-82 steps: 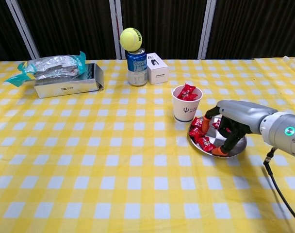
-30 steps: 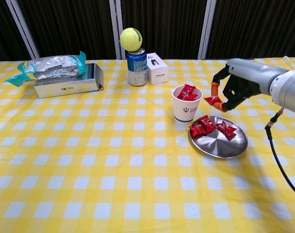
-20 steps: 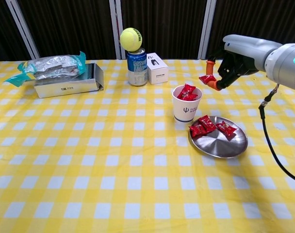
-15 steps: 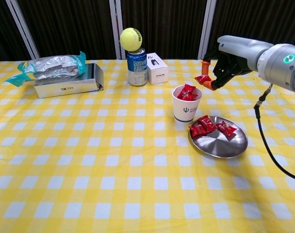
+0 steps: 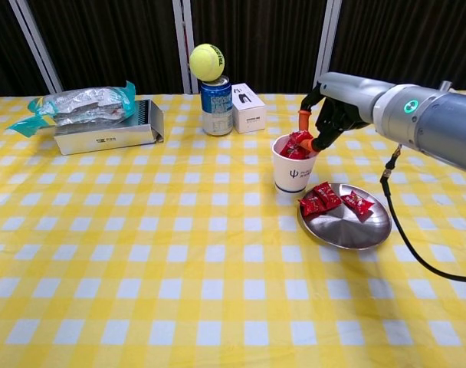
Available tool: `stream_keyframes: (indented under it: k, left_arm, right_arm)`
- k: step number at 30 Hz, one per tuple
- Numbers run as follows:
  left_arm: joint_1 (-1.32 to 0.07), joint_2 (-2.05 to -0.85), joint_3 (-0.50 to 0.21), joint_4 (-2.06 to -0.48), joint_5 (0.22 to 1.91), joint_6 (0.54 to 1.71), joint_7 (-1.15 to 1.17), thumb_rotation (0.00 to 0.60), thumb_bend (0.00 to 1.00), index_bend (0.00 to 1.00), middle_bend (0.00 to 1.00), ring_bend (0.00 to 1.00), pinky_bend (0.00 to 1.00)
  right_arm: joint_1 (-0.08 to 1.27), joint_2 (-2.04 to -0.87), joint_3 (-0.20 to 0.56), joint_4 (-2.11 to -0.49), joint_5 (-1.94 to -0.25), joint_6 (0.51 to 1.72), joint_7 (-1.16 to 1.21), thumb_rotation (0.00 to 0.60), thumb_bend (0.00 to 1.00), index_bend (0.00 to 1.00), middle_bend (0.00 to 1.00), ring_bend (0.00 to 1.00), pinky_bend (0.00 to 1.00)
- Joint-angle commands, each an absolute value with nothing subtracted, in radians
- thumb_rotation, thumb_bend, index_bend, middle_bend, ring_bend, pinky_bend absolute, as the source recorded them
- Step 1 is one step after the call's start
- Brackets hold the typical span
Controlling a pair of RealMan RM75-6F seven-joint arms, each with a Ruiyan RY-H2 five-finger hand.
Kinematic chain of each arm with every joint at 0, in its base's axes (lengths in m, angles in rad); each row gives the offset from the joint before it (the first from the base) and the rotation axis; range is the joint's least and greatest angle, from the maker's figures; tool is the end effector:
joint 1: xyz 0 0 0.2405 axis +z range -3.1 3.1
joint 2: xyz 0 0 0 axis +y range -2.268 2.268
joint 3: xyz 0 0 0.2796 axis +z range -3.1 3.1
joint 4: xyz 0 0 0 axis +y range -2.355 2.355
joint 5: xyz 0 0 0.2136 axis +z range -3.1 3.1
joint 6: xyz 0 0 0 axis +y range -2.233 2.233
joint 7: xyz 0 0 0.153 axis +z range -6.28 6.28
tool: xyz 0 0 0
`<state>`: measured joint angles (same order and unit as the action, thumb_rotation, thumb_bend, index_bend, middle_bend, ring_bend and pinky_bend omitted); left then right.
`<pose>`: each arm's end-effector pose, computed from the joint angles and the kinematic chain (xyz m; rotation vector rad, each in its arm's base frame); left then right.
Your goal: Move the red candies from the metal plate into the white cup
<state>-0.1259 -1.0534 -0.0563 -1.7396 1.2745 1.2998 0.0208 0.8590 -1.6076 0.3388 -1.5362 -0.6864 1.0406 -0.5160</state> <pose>-0.3439 0.2001 0.1615 -1.3063 -1.1486 -0.7587 -0.1178 -0.4035 -0.0169 1.6110 -1.1685 0.9457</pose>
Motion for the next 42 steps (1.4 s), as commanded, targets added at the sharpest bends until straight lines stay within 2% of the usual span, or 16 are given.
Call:
stream_keyframes:
  k: [1, 5, 13, 21, 28, 37, 42]
  left_arm:
    - [-0.126, -1.053, -0.055, -1.740, 1.276, 1.300, 0.019, 0.600, 0.05, 0.00, 0.00, 0.00, 0.00]
    - [-0.125, -1.052, -0.054, -1.740, 1.278, 1.302, 0.017, 0.600, 0.05, 0.00, 0.00, 0.00, 0.00]
    - [-0.125, -1.052, -0.053, -1.741, 1.278, 1.302, 0.020, 0.600, 0.05, 0.00, 0.00, 0.00, 0.00]
    - [-0.124, -1.055, -0.055, -1.741, 1.276, 1.308, 0.027, 0.600, 0.05, 0.00, 0.00, 0.00, 0.00]
    - [-0.120, -1.058, -0.055, -1.737, 1.281, 1.319, 0.026, 0.600, 0.05, 0.00, 0.00, 0.00, 0.00]
    - [-0.110, -1.070, -0.054, -1.724, 1.309, 1.356, 0.029, 0.600, 0.05, 0.00, 0.00, 0.00, 0.00]
    - [-0.104, -1.078, -0.053, -1.717, 1.322, 1.374, 0.035, 0.600, 0.05, 0.00, 0.00, 0.00, 0.00]
  right_arm:
    - [0.868, -1.620, 0.335, -1.519, -0.680, 1.043, -0.520, 0.600, 0.59, 0.59, 0.88, 0.91, 1.00]
    - [0.870, -1.627, 0.331, -1.507, -0.682, 1.048, -0.517, 0.600, 0.55, 0.56, 0.88, 0.91, 1.00]
    - [0.864, -1.619, 0.321, -1.511, -0.688, 1.065, -0.521, 0.600, 0.44, 0.40, 0.88, 0.91, 1.00]
    - [0.846, -1.589, 0.315, -1.553, -0.710, 1.096, -0.514, 0.600, 0.42, 0.34, 0.88, 0.91, 1.00]
    - [0.798, -1.525, 0.300, -1.631, -0.762, 1.146, -0.489, 0.600, 0.42, 0.34, 0.87, 0.90, 0.99]
    - [0.643, -1.368, 0.193, -1.768, -0.887, 1.220, -0.397, 0.600, 0.42, 0.33, 0.69, 0.74, 0.83]
    - [0.584, -1.321, 0.144, -1.791, -0.974, 1.254, -0.355, 0.600, 0.42, 0.33, 0.64, 0.69, 0.76]
